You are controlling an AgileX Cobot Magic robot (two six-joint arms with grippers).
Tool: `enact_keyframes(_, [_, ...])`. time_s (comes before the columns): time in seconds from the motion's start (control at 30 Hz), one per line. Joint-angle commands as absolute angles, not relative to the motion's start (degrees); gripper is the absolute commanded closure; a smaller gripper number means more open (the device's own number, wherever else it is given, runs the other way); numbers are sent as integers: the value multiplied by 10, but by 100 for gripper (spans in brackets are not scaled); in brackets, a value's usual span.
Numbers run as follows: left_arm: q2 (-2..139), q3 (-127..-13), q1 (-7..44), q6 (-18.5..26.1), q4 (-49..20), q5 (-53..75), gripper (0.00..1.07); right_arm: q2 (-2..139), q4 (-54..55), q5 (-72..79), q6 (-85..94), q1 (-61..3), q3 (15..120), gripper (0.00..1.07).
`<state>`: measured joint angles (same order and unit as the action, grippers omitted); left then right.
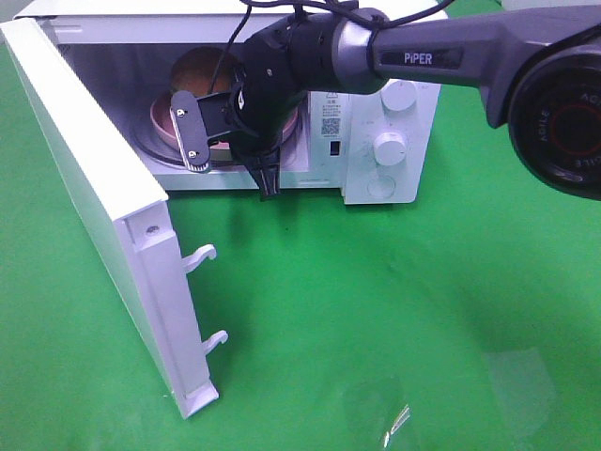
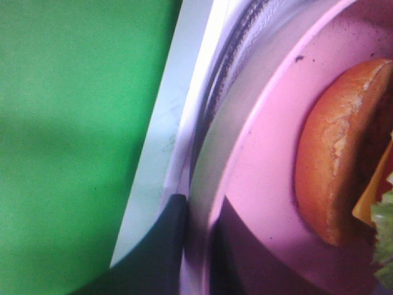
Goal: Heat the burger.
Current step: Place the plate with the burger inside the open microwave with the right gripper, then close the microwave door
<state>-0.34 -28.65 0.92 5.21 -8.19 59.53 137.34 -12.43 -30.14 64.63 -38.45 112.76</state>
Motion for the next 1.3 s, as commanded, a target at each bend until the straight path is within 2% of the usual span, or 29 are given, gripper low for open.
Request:
enact_keyframes(0.03, [-9,-285,10,49,-85,594,9,1364,-124,-272,654,-390,1137,100])
enact_keyframes(0.3, [-9,-285,10,49,-85,594,9,1364,-124,-262,625,-394,1137,97])
enact_keyframes(0.37, [-9,-285,10,49,-85,594,9,1364,-125,-259,603,-394,1137,88])
enact_keyframes(0.47, [-9,-285,10,49,-85,594,9,1364,-125,-260,602,-394,1137,85])
enact_keyframes(0.5, [-9,-285,10,49,-85,594,9,1364,-125,-260,602,-394,1137,79])
enact_keyframes(0.53, [-9,-285,10,49,-85,594,9,1364,-125,-260,602,-394,1137,79])
enact_keyframes(0.6, [-9,-285,10,49,-85,594,9,1364,-125,-261,596,-394,1137,68])
enact_keyframes(1.03, [-9,-285,10,49,-85,594,9,1361,-125,-279,583,-394,1135,61])
enact_keyframes(1.07, [-9,-285,10,49,-85,594,9,1354,-125,-271,576,-394,1126,56])
enact_keyframes(1.1, [-9,-285,10,49,-85,594,9,1354,-125,-271,576,-394,1126,56])
enact_keyframes(1.17, [-9,-285,10,49,-85,594,9,1337,-126,-264,575,-394,1101,47])
enact_keyframes(1.3, [-9,-285,10,49,-85,594,9,1316,-127,-242,575,-394,1066,40])
